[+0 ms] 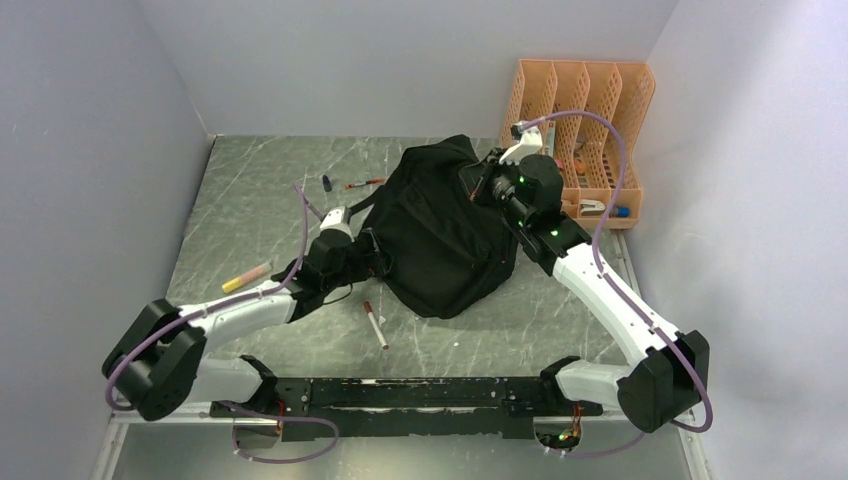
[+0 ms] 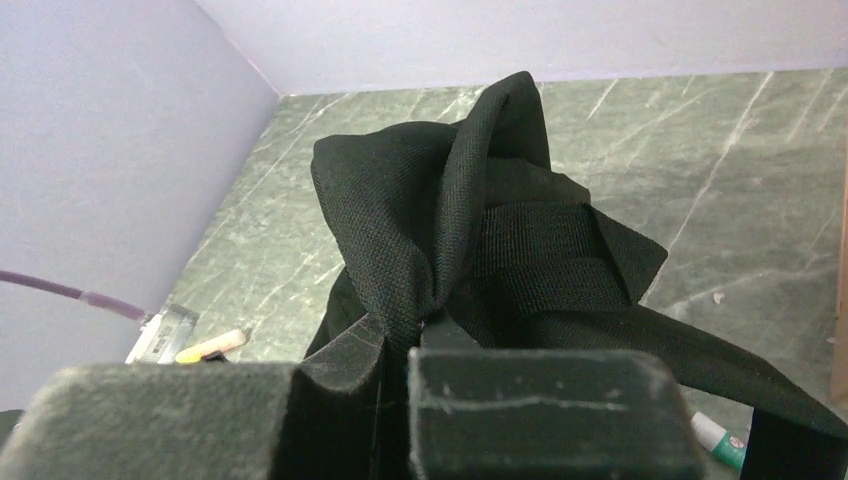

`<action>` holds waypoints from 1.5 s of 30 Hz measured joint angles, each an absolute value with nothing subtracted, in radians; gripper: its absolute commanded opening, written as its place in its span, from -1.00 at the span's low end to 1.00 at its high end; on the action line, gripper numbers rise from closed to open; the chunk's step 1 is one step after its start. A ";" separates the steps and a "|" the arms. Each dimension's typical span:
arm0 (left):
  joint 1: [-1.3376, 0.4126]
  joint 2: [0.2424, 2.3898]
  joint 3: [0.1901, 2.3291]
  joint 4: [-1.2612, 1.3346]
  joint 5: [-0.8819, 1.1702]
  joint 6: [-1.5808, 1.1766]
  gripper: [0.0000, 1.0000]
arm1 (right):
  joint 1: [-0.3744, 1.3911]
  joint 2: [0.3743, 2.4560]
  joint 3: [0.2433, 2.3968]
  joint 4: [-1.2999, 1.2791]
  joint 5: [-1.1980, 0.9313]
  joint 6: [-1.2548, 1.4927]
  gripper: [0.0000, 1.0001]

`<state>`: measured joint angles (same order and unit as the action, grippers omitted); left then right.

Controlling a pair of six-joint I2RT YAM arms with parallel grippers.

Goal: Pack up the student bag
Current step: Adjust the student bag at the center of the board.

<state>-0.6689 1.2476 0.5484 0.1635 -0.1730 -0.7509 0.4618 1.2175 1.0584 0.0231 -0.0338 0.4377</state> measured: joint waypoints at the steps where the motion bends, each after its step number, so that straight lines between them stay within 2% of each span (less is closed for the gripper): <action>1: -0.669 1.272 0.548 0.192 -0.162 -0.763 0.69 | 0.462 1.216 1.053 0.026 -0.031 0.440 -1.00; 4: -0.665 1.356 0.549 0.270 -0.124 -0.799 0.38 | 0.461 1.208 1.040 0.031 -0.027 0.445 -1.00; 10: -0.624 1.472 0.575 0.309 -0.047 -0.851 -0.50 | 0.462 1.190 1.036 0.010 -0.014 0.435 -1.00; 13: -0.582 1.488 0.606 0.284 -0.007 -0.851 -0.88 | 0.461 1.178 1.036 -0.025 -0.002 0.410 -1.00; 21: -0.440 1.477 0.709 0.111 0.027 -0.791 -0.90 | 0.460 1.182 1.036 -0.104 -0.035 0.353 -1.00; 27: -0.356 1.444 0.754 0.002 -0.002 -0.725 -0.90 | 0.460 1.249 1.031 -0.146 -0.050 0.331 -0.89; 32: -0.303 1.441 0.801 -0.060 -0.032 -0.675 -0.90 | 0.460 1.345 1.029 -0.193 -0.034 0.310 -0.52; 37: -0.284 1.449 0.856 -0.137 -0.065 -0.620 -0.90 | 0.461 1.389 1.028 -0.239 0.046 0.290 -0.24; 45: -0.284 1.485 0.925 -0.202 -0.088 -0.536 -0.90 | 0.449 1.372 1.031 -0.326 0.229 0.265 -0.07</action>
<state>-0.2840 1.4853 0.9249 -0.2020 -0.0879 -0.5358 0.4492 1.3724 1.0306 -0.3264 0.2295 0.2646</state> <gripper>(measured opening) 0.068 0.443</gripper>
